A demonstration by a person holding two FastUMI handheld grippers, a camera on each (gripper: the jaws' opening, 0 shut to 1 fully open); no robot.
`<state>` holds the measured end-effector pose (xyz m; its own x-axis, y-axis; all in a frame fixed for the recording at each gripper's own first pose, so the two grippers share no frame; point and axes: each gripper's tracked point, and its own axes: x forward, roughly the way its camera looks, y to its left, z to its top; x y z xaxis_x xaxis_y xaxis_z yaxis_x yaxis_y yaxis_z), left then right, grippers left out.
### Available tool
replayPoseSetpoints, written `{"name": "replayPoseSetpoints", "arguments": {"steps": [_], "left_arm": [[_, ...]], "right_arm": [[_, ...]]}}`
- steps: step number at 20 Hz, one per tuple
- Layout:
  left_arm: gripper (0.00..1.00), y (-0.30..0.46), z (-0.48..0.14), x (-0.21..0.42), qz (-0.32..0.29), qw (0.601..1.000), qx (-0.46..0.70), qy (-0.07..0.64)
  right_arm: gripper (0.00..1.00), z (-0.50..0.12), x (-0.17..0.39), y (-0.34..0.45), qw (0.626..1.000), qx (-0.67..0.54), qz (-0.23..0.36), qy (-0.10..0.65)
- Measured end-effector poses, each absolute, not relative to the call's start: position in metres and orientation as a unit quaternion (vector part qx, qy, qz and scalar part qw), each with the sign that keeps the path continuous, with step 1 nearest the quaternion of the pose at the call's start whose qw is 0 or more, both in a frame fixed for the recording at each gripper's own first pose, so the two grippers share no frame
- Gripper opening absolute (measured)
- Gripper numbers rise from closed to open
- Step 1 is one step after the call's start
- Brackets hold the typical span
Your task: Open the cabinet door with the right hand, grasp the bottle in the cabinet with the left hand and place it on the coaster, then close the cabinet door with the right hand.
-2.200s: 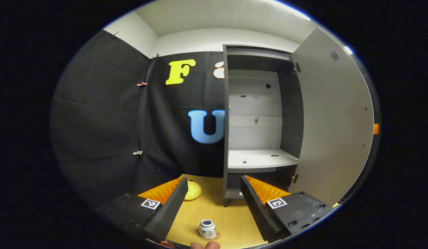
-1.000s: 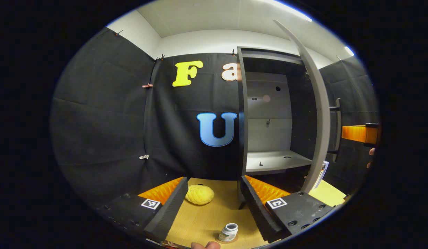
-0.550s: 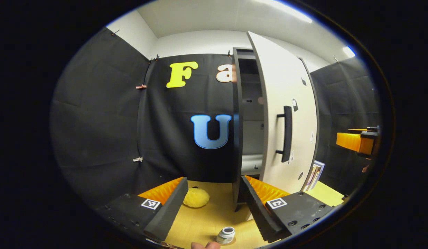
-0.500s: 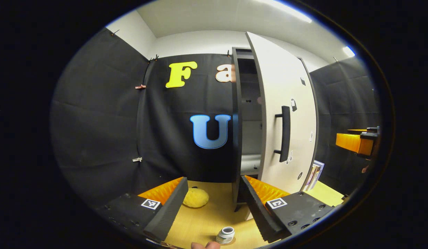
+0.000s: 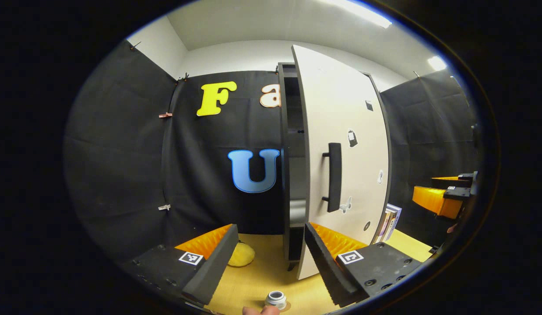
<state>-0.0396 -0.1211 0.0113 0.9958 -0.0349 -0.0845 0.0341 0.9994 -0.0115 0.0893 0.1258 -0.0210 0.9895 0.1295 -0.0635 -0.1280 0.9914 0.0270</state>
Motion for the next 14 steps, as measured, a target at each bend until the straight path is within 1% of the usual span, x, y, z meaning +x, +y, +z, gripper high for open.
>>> {"name": "replayPoseSetpoints", "arguments": {"steps": [14], "left_arm": [[0.96,-0.155,0.014,-0.028,-0.049,0.998,-0.008,0.040]], "right_arm": [[0.97,-0.023,0.090,0.115,0.998,0.010,0.044,0.038]]}}
